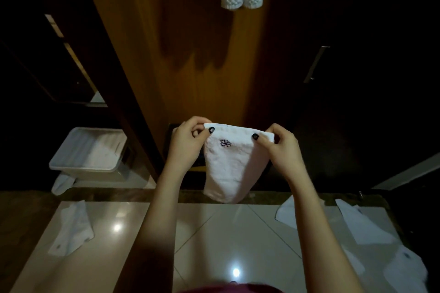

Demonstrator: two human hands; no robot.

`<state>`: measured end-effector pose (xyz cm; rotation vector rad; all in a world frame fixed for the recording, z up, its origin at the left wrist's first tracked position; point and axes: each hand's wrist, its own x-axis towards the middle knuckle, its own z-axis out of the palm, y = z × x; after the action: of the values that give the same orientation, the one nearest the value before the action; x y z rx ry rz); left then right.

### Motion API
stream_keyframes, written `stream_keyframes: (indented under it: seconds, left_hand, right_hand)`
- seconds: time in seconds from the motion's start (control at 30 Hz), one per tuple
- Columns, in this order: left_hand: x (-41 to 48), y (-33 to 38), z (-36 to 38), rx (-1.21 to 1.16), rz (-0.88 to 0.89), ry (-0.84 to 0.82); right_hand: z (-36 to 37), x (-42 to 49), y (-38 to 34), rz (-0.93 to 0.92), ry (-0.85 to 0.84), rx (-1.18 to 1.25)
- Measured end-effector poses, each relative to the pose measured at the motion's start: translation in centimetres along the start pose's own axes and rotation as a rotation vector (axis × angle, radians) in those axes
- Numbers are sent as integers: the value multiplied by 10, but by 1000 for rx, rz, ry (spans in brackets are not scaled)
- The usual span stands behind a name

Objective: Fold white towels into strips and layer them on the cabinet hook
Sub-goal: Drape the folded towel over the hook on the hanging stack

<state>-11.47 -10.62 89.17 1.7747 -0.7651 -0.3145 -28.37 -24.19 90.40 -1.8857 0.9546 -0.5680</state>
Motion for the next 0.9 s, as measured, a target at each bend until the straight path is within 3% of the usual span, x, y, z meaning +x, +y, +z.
stream_keyframes:
  seconds: [0.13,0.27,0.43,0.53,0.6,0.9]
  left_hand:
    - [-6,12,34,21,-48,116]
    - [-11,24,59,-186,-141,163]
    - [-14,36,75,-370,-194,122]
    - [-11,38,73,-452,-221,81]
    - [-10,41,72,-521,-226,0]
    - [-17,58,76,-528,-88,-254]
  right_hand:
    - [0,-3,11,15,156,-129]
    - [-12,-8,12,-18,195,-146]
    - [-32,-11,1,-63,-130,157]
    - [-47,-11,-1,-39,-346,151]
    - [-52,-13,-2,-59,-399,131]
    - [-62,-18,-4,-254,-30,13]
